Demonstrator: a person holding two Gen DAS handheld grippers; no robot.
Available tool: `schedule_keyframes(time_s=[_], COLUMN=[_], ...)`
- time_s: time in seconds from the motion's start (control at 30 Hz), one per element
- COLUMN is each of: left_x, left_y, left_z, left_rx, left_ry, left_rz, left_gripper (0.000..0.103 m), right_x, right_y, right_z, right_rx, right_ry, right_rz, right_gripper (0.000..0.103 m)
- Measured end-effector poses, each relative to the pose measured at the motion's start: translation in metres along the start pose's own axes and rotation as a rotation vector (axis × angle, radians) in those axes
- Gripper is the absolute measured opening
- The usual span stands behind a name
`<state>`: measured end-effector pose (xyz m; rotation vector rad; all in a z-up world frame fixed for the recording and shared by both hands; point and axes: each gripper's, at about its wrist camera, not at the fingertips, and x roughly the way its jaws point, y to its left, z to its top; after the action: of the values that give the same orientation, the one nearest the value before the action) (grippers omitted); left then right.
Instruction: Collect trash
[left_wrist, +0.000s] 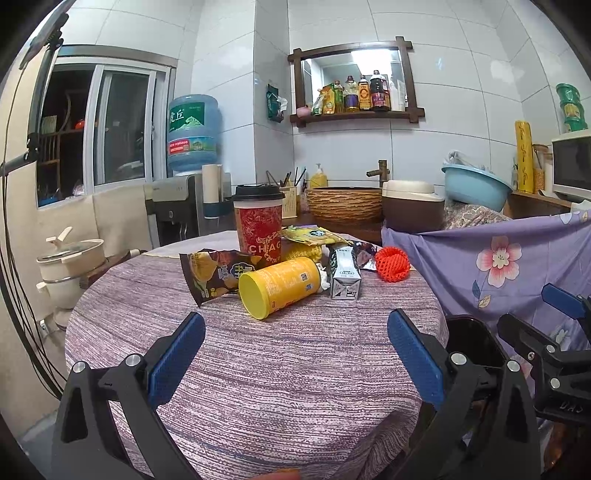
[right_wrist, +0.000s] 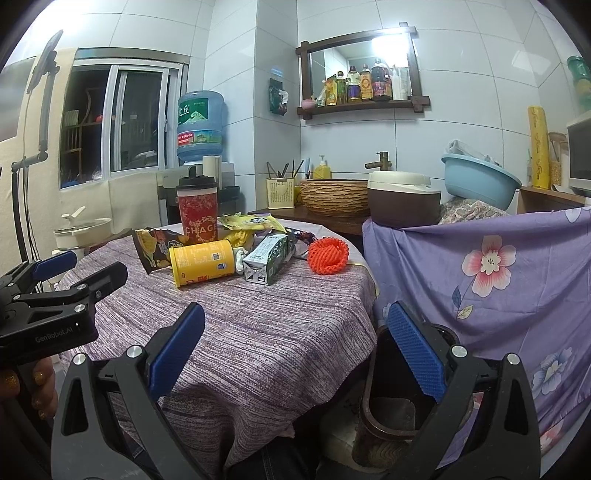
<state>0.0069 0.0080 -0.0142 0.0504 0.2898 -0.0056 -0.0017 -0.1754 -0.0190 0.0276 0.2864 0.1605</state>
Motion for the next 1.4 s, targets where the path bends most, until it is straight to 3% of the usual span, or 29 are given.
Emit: schedule_keyframes(time_s=[0.9,1.13,1.4], left_x=[0.005,0.017,0.046], left_y=[0.002,0.005,0.022], left_z=[-0.003,-0.009,-0.018], left_rx=[0.001,-0.002,-0.020], left_ry=[0.036,0.107,0.237], left_rz=[-0.003,-0.040,-0.075], left_gripper=[0.098,0.098,0.098], right_x=[0.008,0.021,0.064], right_y=[0.004,0.008,0.015], right_z=[-0.002,-0.006,-0.012], right_rx=[-0.006,-0.019,-0.041], right_ry=[0.039,0.095,0.222], right_rz=[0.016,0.027,0.068], right_gripper=[0.098,0.098,0.098])
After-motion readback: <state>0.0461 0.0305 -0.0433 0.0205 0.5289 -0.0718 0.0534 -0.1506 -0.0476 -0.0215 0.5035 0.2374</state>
